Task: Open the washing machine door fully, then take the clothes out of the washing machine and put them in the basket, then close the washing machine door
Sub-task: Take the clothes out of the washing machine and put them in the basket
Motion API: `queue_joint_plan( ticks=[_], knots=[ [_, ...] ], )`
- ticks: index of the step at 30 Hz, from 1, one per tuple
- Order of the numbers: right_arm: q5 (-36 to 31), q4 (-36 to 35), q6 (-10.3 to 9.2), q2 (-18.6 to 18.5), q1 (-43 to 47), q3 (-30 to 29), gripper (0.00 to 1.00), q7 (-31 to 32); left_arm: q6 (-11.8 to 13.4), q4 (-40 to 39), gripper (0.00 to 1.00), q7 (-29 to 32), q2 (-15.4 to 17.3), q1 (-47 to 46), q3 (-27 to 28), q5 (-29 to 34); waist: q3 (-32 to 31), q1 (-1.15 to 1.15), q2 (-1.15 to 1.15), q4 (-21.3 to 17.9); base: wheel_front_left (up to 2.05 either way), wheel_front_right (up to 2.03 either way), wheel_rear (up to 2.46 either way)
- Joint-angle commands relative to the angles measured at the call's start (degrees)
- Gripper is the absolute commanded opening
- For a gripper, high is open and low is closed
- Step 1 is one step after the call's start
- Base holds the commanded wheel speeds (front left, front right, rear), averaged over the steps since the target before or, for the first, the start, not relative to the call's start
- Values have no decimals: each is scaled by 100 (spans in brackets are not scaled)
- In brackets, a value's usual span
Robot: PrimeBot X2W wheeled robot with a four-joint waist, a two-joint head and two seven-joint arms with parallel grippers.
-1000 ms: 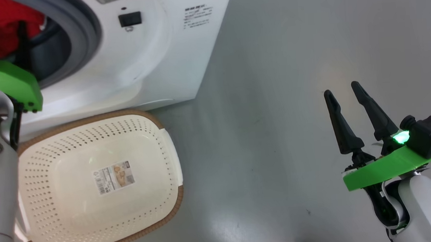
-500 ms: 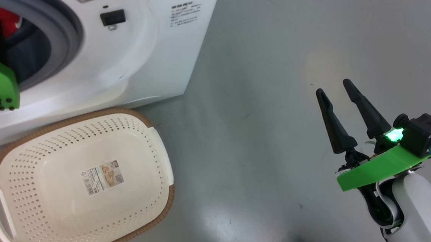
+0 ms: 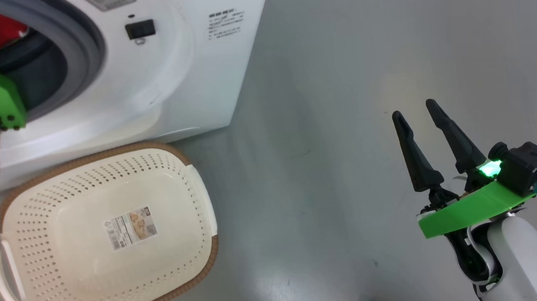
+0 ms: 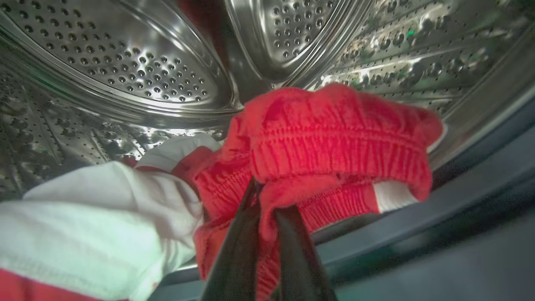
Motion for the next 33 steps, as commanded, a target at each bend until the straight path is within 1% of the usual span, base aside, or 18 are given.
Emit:
queue_joint_plan(
  ticks=[1, 9, 14, 21, 26, 33],
  knots=[
    [28, -132, 28, -43, 69, 80, 100, -37, 71, -263, 0, -66, 172, 60, 153, -108, -73, 0, 0, 52, 0, 0, 0],
    [-7, -121, 28, -78, 184, 48, 100, -37, 85, -1494, 0, -70, -95, 869, 770, -681, -386, 0, 0, 260, 0, 0, 0],
    [-15, -94, 28, -135, 313, 37, 100, -37, 48, -2259, 0, -70, -346, 1538, 1305, -976, -667, 0, 0, 397, 0, 0, 0],
    [-26, -80, 28, -196, 523, -11, 100, -37, -79, -3151, 0, -70, -675, 2326, 1787, -914, -999, 0, 0, 562, 0, 0, 0],
    [-36, -68, 28, -213, 641, -26, 100, -37, -168, -3730, 0, -71, -905, 2787, 2003, -767, -1176, 0, 0, 640, 0, 0, 0],
    [-32, -71, 28, -247, 724, -50, 100, -37, -241, -4505, 0, -71, -1154, 3224, 2290, -792, -1290, 0, 0, 721, 0, 0, 0]
  ],
)
